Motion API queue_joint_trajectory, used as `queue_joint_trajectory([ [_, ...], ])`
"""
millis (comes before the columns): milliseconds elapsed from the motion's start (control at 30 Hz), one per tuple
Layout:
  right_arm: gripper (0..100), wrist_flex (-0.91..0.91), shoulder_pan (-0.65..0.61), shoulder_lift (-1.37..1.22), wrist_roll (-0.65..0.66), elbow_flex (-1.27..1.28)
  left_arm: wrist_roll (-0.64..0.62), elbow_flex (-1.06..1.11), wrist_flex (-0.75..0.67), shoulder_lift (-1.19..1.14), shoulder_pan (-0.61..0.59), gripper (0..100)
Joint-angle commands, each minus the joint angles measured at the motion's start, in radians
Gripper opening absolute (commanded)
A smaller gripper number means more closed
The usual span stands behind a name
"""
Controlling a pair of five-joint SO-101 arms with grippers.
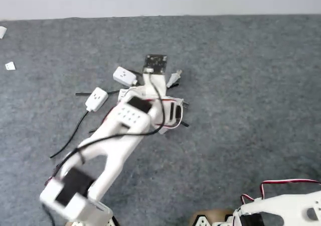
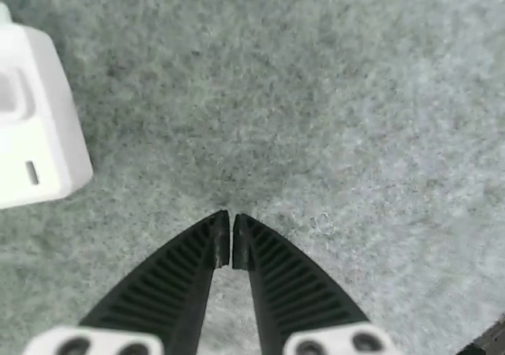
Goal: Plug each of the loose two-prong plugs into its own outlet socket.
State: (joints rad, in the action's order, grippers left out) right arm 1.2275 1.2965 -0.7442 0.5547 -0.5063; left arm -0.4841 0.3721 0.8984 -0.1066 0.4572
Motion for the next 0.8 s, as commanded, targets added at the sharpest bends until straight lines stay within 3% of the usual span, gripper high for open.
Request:
queue_joint_trajectory([
  [0,0.9,-0.019,-0.018,0.004,-0.003,-0.014,0.005,-0.127,0.035,-0.13,-0.012,17],
  [267,0.9,-0.022,-0.038,-0.015,-0.003,-0.018,0.005,-0.162,0.08,-0.198,-0.066,12],
  [467,0.9,-0.05,-0.039,-0.018,-0.005,-0.017,0.006,-0.147,0.209,-0.15,-0.074,10],
  [767,0.9,-0.05,-0.039,-0.018,-0.003,-0.015,0.009,0.185,0.075,0.209,-0.112,11],
])
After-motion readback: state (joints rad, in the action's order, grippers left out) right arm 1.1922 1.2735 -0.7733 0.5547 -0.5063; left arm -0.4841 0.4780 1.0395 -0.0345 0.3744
